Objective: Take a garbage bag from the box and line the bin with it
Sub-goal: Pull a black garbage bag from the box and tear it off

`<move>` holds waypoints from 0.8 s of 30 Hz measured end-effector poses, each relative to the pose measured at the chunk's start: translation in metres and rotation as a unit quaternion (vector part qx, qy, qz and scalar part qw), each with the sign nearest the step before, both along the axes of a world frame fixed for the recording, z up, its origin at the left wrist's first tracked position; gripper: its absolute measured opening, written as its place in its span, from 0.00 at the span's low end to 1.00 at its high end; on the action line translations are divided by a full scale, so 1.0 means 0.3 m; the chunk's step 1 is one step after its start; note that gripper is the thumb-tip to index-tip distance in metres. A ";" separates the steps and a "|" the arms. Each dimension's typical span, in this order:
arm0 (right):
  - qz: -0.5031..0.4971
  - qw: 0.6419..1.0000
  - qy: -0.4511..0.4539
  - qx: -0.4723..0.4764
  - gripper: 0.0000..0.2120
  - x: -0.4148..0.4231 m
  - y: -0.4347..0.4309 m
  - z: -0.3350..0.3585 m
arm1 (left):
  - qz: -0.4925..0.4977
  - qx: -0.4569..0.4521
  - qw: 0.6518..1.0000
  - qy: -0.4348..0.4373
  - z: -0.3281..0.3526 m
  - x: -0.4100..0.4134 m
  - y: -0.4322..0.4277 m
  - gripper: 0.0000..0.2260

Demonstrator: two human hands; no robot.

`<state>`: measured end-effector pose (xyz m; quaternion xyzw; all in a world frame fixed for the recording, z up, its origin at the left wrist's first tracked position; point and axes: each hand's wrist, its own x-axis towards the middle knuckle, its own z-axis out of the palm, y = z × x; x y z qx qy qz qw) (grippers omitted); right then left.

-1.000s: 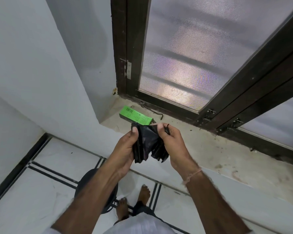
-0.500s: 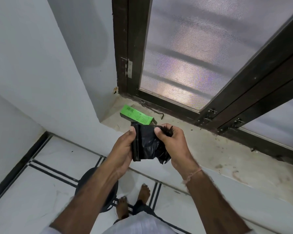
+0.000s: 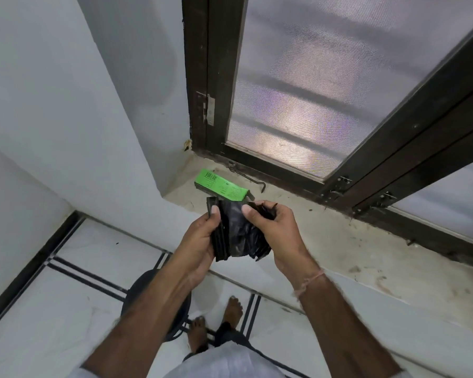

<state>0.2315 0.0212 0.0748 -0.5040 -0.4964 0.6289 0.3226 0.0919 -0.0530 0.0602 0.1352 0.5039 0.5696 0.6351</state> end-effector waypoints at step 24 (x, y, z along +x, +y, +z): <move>0.007 1.000 0.008 -0.005 0.03 0.006 -0.005 -0.007 | -0.009 0.007 1.000 -0.012 -0.005 0.003 0.002 0.19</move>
